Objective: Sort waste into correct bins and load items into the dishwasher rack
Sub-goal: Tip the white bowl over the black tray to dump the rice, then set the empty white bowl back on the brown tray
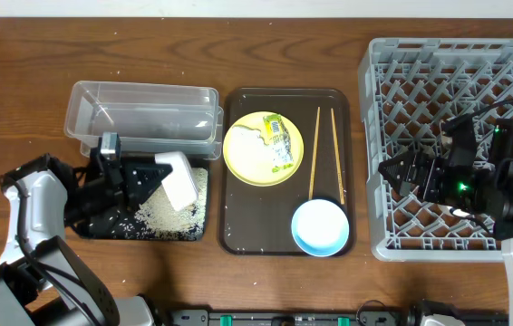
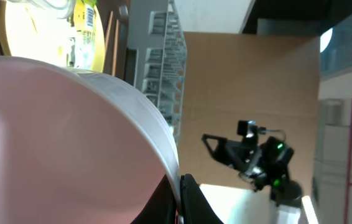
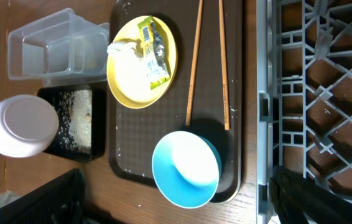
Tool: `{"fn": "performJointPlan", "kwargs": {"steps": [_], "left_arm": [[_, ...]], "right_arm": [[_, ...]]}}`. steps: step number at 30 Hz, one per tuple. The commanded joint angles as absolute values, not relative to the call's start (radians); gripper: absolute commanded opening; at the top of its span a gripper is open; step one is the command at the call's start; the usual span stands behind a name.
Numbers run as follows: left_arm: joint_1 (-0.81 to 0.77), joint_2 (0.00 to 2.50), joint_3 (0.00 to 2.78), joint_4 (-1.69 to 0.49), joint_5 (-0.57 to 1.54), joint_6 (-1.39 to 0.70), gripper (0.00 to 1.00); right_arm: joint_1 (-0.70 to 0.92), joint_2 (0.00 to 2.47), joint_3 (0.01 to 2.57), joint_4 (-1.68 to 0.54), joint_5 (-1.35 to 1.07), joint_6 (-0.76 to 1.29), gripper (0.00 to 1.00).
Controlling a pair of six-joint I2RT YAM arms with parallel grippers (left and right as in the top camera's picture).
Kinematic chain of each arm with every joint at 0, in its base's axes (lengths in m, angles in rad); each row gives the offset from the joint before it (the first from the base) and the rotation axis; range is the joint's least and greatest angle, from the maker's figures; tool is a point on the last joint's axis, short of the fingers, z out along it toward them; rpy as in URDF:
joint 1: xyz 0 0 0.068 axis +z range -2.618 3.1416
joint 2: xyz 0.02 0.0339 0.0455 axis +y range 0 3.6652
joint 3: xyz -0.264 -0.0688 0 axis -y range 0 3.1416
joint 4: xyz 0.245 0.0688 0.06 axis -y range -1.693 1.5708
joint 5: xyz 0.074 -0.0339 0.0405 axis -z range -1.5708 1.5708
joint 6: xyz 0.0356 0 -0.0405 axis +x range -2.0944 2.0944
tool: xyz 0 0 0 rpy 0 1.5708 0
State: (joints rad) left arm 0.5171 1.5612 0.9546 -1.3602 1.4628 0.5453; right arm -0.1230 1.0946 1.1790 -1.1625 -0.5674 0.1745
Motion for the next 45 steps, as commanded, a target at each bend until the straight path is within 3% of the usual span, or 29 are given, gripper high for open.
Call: {"fn": "performJointPlan", "kwargs": {"steps": [1,8,12,17,22,28,33,36,38,45], "left_arm": [[0.509,1.552,0.958,-1.359,1.377,0.608,0.06],[0.438,1.483,0.958,-1.435,1.289,0.605,0.06],[0.302,1.389,0.958,-1.341,1.22,0.443,0.06],[0.051,1.296,0.958,-1.077,0.831,0.002,0.06],[-0.258,1.294,0.957,-0.904,0.503,-0.268,0.06],[-0.596,1.372,0.957,-0.784,0.166,-0.478,0.06],[-0.748,1.471,0.957,-0.759,-0.017,-0.58,0.06],[-0.772,1.497,0.96,-0.727,-0.019,-0.58,0.16],[-0.771,1.489,0.982,-0.733,-0.019,-0.577,0.32],[-0.764,1.415,1.132,-0.78,-0.09,-0.441,0.63]], "right_arm": [[-0.115,1.094,1.189,-1.162,-0.565,0.163,0.94],[-0.115,1.094,1.189,-1.16,-0.564,0.163,0.94],[-0.115,1.094,1.189,-1.147,-0.564,0.163,0.94],[-0.115,1.094,1.189,-1.14,-0.555,0.164,0.94],[-0.115,1.094,1.189,-1.141,-0.538,0.164,0.94],[-0.115,1.094,1.189,-1.145,-0.539,0.171,0.95],[-0.115,1.094,1.189,-1.145,-0.538,0.171,0.95],[-0.115,1.094,1.189,-1.145,-0.538,0.171,0.95],[-0.115,1.094,1.189,-1.145,-0.538,0.171,0.95],[-0.115,1.094,1.189,-1.144,-0.52,0.171,0.96]]}}
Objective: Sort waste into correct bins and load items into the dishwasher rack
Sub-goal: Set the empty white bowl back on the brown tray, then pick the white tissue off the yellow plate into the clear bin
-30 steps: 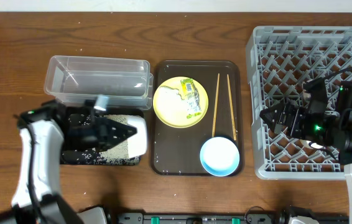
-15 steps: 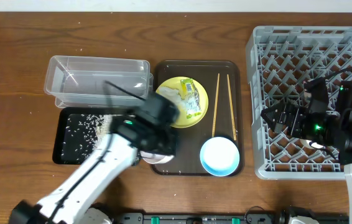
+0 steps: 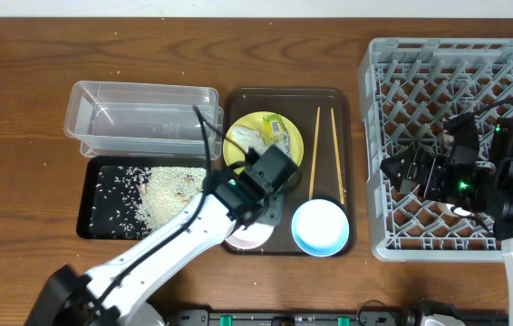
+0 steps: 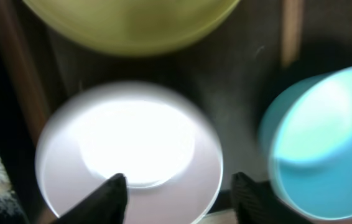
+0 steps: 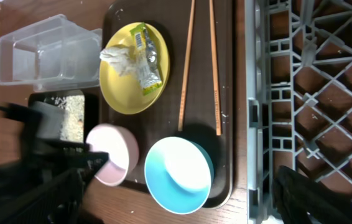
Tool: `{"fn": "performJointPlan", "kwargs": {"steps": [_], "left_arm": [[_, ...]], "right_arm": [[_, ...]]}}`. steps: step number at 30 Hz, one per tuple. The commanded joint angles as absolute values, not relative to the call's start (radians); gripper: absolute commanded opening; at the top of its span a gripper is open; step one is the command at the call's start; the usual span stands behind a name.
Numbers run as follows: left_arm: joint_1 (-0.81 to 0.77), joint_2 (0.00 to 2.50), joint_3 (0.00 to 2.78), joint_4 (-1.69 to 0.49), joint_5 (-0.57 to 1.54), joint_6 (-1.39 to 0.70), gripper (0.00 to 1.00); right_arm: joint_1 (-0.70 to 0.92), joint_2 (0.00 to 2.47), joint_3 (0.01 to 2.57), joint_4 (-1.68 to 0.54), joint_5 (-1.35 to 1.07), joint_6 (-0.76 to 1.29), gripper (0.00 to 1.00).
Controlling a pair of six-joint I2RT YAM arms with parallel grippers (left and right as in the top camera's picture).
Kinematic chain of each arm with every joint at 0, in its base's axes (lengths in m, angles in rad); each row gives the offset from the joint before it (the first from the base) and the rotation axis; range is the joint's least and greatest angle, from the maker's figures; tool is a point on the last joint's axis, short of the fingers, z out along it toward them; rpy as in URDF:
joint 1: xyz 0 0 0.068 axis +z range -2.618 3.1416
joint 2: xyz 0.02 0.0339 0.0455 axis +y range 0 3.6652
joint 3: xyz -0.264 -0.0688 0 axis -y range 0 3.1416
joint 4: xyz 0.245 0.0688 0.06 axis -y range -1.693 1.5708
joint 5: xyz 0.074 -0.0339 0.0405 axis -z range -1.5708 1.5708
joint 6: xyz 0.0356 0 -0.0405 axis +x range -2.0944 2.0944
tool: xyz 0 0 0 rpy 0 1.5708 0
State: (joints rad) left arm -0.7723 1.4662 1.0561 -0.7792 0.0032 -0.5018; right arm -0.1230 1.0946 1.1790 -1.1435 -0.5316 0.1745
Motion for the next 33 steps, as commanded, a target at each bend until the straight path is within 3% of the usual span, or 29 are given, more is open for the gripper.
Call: {"fn": "performJointPlan", "kwargs": {"steps": [1,10,17,29,33], "left_arm": [[-0.763,1.412,1.143,-0.775,-0.13,-0.436,0.65],[-0.676,1.544,1.149,-0.585,-0.211,-0.196,0.7],[-0.555,1.703,1.149,-0.45,-0.195,-0.191,0.72],[-0.542,1.895,1.149,-0.306,-0.17,-0.183,0.74],[-0.542,1.927,1.149,-0.283,-0.169,-0.184,0.62]], "right_arm": [[-0.115,1.094,1.189,-1.144,-0.52,0.171,0.96],[-0.115,1.094,1.189,-1.145,-0.521,0.171,0.96],[-0.115,1.094,1.189,-1.144,-0.521,0.171,0.97],[-0.114,1.094,1.189,-1.145,-0.521,0.171,0.97],[-0.114,1.094,1.189,-1.144,-0.521,0.171,0.97]]}}
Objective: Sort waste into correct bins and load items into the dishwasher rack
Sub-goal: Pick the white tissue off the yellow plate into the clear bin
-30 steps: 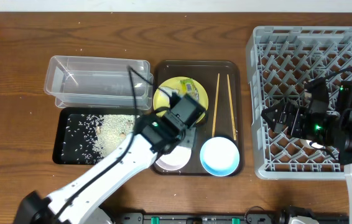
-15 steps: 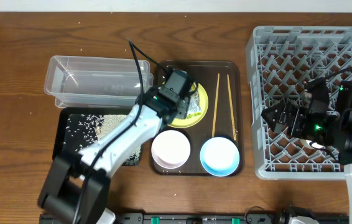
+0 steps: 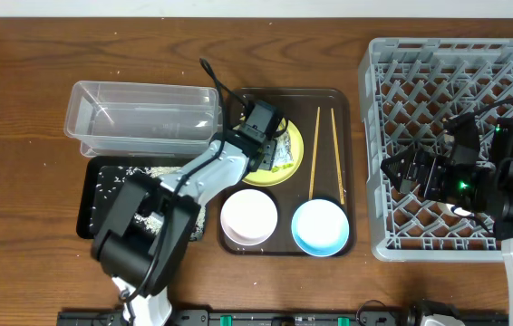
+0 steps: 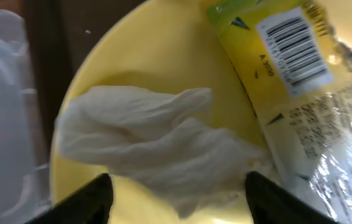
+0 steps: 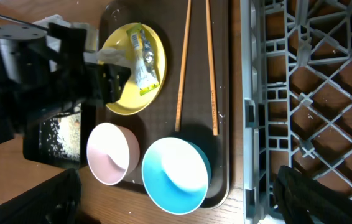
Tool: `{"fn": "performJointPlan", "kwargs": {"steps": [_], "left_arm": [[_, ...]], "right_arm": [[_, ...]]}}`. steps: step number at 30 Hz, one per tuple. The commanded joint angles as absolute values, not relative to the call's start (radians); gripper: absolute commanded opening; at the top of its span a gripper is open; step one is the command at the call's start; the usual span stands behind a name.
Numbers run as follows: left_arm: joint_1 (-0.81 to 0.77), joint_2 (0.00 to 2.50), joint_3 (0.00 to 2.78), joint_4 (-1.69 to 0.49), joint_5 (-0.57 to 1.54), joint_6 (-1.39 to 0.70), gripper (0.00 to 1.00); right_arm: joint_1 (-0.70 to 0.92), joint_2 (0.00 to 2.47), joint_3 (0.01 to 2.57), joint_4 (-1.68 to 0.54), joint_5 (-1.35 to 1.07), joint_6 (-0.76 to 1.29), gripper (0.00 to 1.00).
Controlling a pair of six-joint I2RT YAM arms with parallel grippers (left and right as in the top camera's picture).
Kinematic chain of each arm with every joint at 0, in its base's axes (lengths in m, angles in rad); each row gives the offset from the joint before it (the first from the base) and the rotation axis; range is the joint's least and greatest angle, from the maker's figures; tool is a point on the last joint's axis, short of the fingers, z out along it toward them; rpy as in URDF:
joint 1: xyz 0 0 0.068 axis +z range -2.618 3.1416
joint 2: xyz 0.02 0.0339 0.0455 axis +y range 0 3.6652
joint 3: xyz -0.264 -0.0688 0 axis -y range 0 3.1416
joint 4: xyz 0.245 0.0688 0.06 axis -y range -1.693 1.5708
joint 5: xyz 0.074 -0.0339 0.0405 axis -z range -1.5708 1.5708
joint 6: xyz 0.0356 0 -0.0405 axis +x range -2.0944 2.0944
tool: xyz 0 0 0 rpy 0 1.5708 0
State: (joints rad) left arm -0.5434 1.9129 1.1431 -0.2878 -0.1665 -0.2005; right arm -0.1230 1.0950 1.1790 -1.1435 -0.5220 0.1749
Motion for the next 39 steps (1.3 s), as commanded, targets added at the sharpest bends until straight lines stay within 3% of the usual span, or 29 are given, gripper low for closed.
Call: {"fn": "performJointPlan", "kwargs": {"steps": [1,6,8,17,22,23,25,27,29,32,39], "left_arm": [[-0.542,1.931,1.149,-0.282,-0.169,-0.184,0.56],[-0.543,1.91,1.153,-0.29,-0.169,-0.184,0.15],[-0.543,1.87,1.166,-0.329,-0.168,-0.2,0.06],[-0.508,1.542,1.251,-0.519,-0.234,-0.233,0.06],[-0.396,1.521,1.246,-0.568,-0.353,-0.233,0.06],[-0.372,1.533,1.245,-0.567,-0.348,-0.233,0.07],[-0.329,1.563,1.246,-0.556,-0.312,-0.233,0.36],[-0.312,1.568,1.246,-0.549,-0.216,-0.212,0.37],[-0.318,1.562,1.25,-0.536,-0.126,-0.203,0.49],[-0.36,1.558,1.251,-0.513,-0.035,-0.203,0.56],[-0.539,1.682,1.249,-0.456,-0.039,-0.178,0.64]], "right_arm": [[-0.114,1.094,1.189,-1.145,-0.521,0.171,0.97],[-0.114,1.094,1.189,-1.145,-0.521,0.171,0.97],[-0.114,1.094,1.189,-1.145,-0.521,0.171,0.97],[-0.115,1.094,1.189,-1.145,-0.521,0.171,0.97],[-0.115,1.094,1.189,-1.145,-0.521,0.171,0.97],[-0.115,1.094,1.189,-1.145,-0.521,0.171,0.97],[-0.115,1.094,1.189,-1.145,-0.521,0.171,0.97],[-0.114,1.094,1.189,-1.145,-0.521,0.171,0.97],[-0.114,1.094,1.189,-1.145,-0.521,0.171,0.98],[-0.114,1.094,1.189,-1.145,-0.521,0.171,0.97],[-0.114,1.094,1.189,-1.145,-0.521,0.171,0.97]]}}
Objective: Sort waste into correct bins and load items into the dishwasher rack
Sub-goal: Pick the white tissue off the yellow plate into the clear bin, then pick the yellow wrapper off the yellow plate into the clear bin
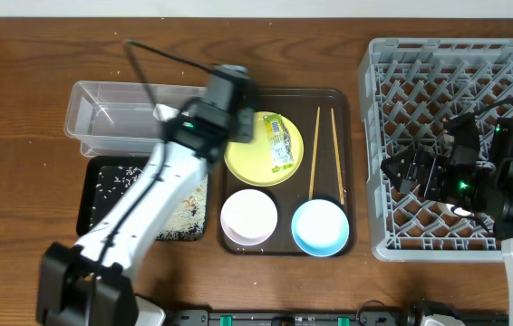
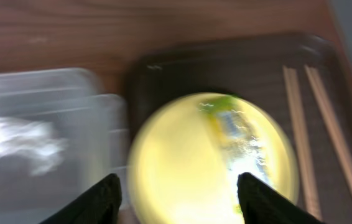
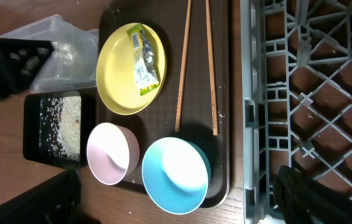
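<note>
A yellow plate [image 1: 264,149] on the brown tray [image 1: 238,240] carries only a green-yellow wrapper [image 1: 277,143]. A white tissue [image 2: 20,140] lies in the clear bin [image 1: 139,118]. On the tray's near side stand a pink bowl [image 1: 249,217] and a blue bowl [image 1: 320,226], with two chopsticks [image 1: 315,154] behind the blue one. My left gripper [image 1: 225,113] hangs open and empty between the bin's right end and the plate; its fingers [image 2: 107,199] show blurred. Over the grey dishwasher rack [image 1: 510,63] my right gripper [image 1: 401,169] is open and empty.
A black tray [image 1: 102,217] with spilled rice lies in front of the clear bin. My left arm crosses over it from the table's near left. The rack fills the right side of the table.
The tissue has gone from the yellow plate and now lies in the clear bin. My left gripper, then low over the tissue, is now higher by the bin's right end. The right arm is unmoved.
My left gripper first held the pink bowl tipped over the black rice tray. Then the bowl stood on the brown tray beside the blue bowl, the gripper open above it. Then the gripper was at the tissue on the plate, and now the tissue lies in the clear bin.
</note>
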Tool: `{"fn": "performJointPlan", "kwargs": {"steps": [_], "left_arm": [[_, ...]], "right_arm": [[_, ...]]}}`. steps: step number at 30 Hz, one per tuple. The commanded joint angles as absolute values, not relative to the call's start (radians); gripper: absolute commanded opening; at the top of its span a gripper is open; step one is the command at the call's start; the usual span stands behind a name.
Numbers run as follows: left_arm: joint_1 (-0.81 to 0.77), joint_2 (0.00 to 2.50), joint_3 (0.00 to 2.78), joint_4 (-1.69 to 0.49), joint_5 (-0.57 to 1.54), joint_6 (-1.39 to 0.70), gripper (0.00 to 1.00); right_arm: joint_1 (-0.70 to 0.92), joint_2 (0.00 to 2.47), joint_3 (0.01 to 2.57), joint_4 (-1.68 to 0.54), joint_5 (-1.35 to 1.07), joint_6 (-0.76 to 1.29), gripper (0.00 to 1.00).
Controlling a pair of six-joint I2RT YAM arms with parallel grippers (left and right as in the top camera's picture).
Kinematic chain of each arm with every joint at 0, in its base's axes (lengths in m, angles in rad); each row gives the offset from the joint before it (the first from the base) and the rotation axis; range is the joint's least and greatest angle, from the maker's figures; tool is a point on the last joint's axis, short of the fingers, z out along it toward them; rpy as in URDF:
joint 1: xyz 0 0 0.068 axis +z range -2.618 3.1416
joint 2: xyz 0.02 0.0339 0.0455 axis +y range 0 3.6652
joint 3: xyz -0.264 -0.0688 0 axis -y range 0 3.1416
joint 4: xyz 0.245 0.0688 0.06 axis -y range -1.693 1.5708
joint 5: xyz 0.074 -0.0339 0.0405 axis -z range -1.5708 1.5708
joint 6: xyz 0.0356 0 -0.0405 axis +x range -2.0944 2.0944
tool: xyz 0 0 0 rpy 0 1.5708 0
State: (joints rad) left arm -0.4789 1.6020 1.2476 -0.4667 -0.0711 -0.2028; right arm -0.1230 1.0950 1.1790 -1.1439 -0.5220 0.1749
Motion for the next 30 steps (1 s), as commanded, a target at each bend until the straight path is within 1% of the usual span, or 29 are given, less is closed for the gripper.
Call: {"fn": "performJointPlan", "kwargs": {"steps": [1,7,10,11,12,13,15,16,18,19,25,26,27,30], "left_arm": [[-0.558,1.718,1.249,-0.445,-0.041,-0.16,0.66],[-0.599,1.9,1.25,-0.366,-0.04,-0.151,0.68],[-0.6,1.942,1.25,-0.335,-0.033,-0.155,0.67],[-0.6,1.949,1.25,-0.333,-0.033,-0.158,0.66],[-0.6,1.956,1.25,-0.334,-0.033,-0.158,0.61],[-0.6,1.958,1.25,-0.337,-0.033,-0.158,0.52],[-0.6,1.957,1.25,-0.338,-0.033,-0.158,0.4],[-0.6,1.951,1.25,-0.339,-0.033,-0.158,0.3],[-0.6,1.924,1.254,-0.364,-0.033,-0.159,0.08],[-0.6,1.906,1.258,-0.376,-0.033,-0.162,0.06],[-0.583,1.713,1.269,-0.425,-0.033,-0.189,0.06],[-0.581,1.69,1.268,-0.432,-0.033,-0.199,0.08],[-0.581,1.67,1.268,-0.442,-0.033,-0.204,0.28],[-0.586,1.684,1.261,-0.464,-0.034,-0.204,0.29]], "right_arm": [[-0.114,1.094,1.189,-1.146,-0.52,0.171,0.97],[-0.114,1.094,1.189,-1.157,-0.521,0.171,0.97],[-0.114,1.094,1.189,-1.157,-0.521,0.171,0.97],[-0.114,1.094,1.189,-1.157,-0.521,0.171,0.97],[-0.114,1.094,1.189,-1.157,-0.521,0.171,0.97],[-0.114,1.094,1.189,-1.158,-0.521,0.171,0.97],[-0.115,1.094,1.189,-1.159,-0.521,0.171,0.97],[-0.115,1.094,1.189,-1.159,-0.521,0.171,0.97],[-0.114,1.094,1.189,-1.16,-0.521,0.171,0.97],[-0.114,1.094,1.189,-1.161,-0.52,0.171,0.97],[-0.114,1.094,1.189,-1.163,-0.521,0.171,0.97],[-0.114,1.094,1.189,-1.163,-0.521,0.171,0.97],[-0.115,1.094,1.189,-1.163,-0.52,0.171,0.97],[-0.115,1.094,1.189,-1.16,-0.52,0.171,0.97]]}}
